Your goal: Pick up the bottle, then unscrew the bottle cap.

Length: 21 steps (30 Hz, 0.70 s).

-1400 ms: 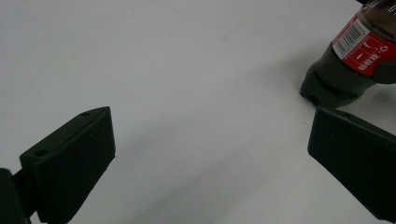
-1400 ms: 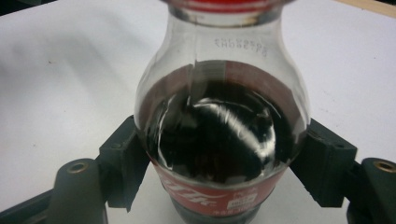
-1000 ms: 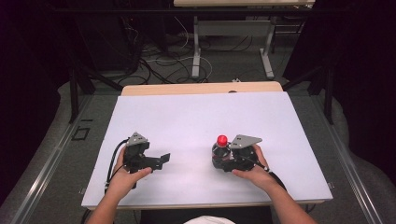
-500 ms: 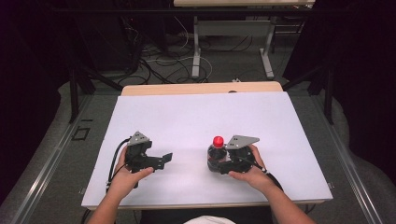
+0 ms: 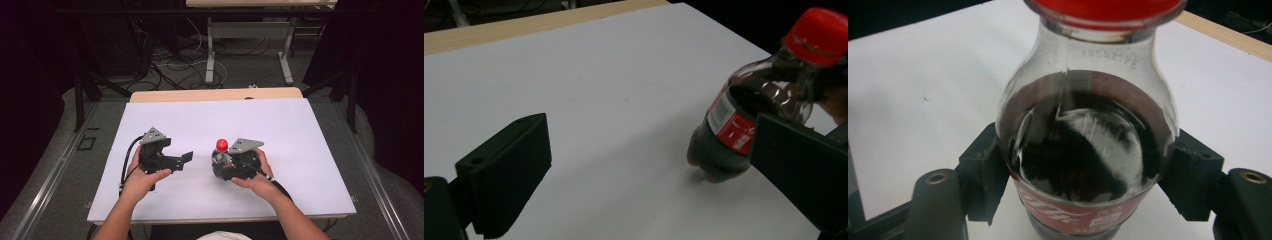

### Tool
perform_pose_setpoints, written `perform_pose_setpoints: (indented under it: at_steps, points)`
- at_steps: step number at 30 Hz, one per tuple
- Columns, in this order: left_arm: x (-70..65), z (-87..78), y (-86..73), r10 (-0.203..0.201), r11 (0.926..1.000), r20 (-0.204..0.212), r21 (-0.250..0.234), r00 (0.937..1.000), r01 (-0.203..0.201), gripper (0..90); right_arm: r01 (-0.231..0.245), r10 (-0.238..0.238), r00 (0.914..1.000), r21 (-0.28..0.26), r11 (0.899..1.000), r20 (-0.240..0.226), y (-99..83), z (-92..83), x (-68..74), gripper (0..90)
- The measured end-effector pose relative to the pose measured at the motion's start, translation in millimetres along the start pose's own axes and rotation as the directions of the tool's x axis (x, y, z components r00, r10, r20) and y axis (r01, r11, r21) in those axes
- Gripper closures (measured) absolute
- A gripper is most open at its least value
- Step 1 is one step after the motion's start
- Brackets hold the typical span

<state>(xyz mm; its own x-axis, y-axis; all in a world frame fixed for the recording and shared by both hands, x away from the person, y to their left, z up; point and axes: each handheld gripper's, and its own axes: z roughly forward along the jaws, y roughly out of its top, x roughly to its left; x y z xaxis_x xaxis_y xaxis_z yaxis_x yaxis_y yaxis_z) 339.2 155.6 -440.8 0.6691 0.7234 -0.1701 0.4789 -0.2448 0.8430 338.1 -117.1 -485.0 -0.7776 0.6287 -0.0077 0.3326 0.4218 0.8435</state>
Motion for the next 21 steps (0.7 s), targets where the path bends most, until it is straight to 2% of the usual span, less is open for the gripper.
perform_pose_setpoints:
  at_steps: [3, 7, 9, 11, 12, 13, 15, 17, 21]
  points:
    - [-5.3, -0.8, 8.4, 0.007, 0.9999, 0.010, -0.010, 0.9999, -0.007, 3.3, 0.015, -0.015, 0.9999, 0.002, 1.000, 0.000, 1.7, 1.4, 3.8, 29.2]
    - [-11.3, -0.3, 18.3, 0.032, 0.9995, 0.025, 0.000, 0.9992, -0.032, 6.1, 0.018, -0.018, 0.9998, 0.009, 1.000, -0.001, 1.8, 4.8, 9.2, 29.2]
    - [-14.0, -0.8, 22.6, 0.043, 0.9990, 0.029, 0.009, 0.9987, -0.043, 9.0, 0.014, -0.014, 0.9999, 0.033, 0.999, -0.001, 2.0, 5.9, 12.2, 29.2]
    - [-16.6, -2.1, 26.6, 0.048, 0.9987, 0.034, 0.012, 0.9982, -0.049, 12.3, 0.018, -0.018, 0.9998, 0.024, 1.000, 0.001, 1.8, 8.7, 13.9, 29.2]
    - [-18.4, -3.1, 28.2, 0.045, 0.9989, 0.037, 0.009, 0.9983, -0.045, 14.2, 0.014, -0.014, 0.9999, 0.037, 0.999, -0.005, 2.2, 8.4, 14.6, 29.2]
    - [-19.5, -3.9, 30.0, 0.045, 0.9990, 0.043, 0.002, 0.9980, -0.045, 16.1, 0.029, -0.029, 0.9996, 0.016, 0.999, -0.001, 2.1, 9.8, 14.2, 29.2]
    - [-21.0, -5.4, 33.0, 0.049, 0.9988, 0.069, -0.005, 0.9964, -0.049, 16.6, 0.015, -0.015, 0.9998, 0.025, 1.000, -0.011, 2.8, 8.2, 14.7, 29.2]
    - [-24.0, -5.0, 34.9, 0.053, 0.9985, 0.082, -0.016, 0.9952, -0.052, 19.5, 0.012, -0.012, 0.9998, 0.006, 1.000, -0.016, 2.4, 7.9, 15.0, 29.2]
    - [-30.4, -3.0, 38.4, 0.087, 0.9962, 0.117, -0.011, 0.9893, -0.087, 24.6, 0.009, -0.008, 0.9992, 0.009, 1.000, -0.040, 2.1, 6.4, 15.4, 29.3]
